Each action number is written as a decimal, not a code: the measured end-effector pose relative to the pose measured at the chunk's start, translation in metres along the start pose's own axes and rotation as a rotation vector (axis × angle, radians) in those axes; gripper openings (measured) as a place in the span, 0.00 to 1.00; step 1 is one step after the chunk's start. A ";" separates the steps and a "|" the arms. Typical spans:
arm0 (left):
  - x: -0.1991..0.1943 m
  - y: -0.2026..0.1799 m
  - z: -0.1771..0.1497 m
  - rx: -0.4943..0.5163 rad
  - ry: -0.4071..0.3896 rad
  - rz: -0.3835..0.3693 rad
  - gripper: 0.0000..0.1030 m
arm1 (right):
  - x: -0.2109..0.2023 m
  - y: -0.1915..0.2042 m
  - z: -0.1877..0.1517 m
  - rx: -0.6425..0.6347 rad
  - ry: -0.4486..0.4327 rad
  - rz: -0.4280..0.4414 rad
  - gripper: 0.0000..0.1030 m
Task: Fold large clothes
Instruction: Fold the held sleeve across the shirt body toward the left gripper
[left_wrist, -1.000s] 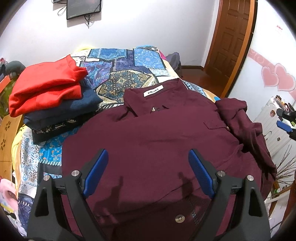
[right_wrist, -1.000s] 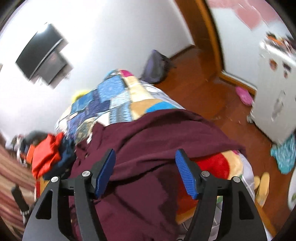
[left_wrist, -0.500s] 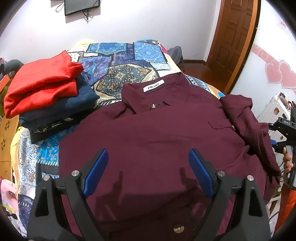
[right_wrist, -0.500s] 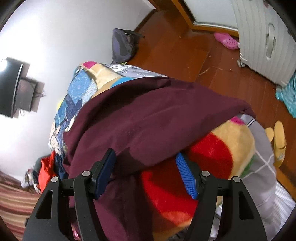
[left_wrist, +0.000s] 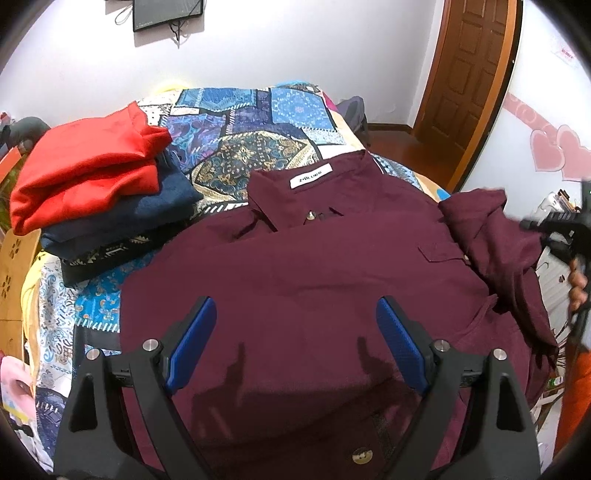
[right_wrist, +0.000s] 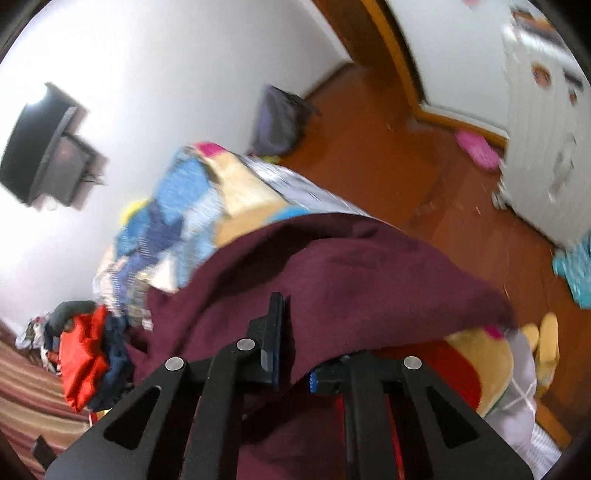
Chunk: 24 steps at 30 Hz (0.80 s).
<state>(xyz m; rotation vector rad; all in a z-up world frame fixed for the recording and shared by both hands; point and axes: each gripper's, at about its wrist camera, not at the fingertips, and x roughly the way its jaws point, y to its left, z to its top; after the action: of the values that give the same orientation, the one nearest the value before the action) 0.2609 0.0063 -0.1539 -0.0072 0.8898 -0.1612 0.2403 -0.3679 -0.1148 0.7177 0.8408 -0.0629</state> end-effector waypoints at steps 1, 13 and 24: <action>-0.003 0.002 0.000 -0.001 -0.008 0.001 0.86 | -0.011 0.014 0.003 -0.033 -0.030 0.011 0.09; -0.037 0.044 -0.015 -0.079 -0.082 0.024 0.86 | -0.049 0.178 -0.066 -0.444 -0.027 0.285 0.09; -0.052 0.083 -0.038 -0.154 -0.078 0.066 0.86 | 0.062 0.186 -0.175 -0.607 0.407 0.184 0.09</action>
<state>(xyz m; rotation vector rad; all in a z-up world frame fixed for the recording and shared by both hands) 0.2104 0.0983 -0.1437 -0.1266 0.8213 -0.0304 0.2271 -0.1064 -0.1329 0.2274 1.1056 0.5003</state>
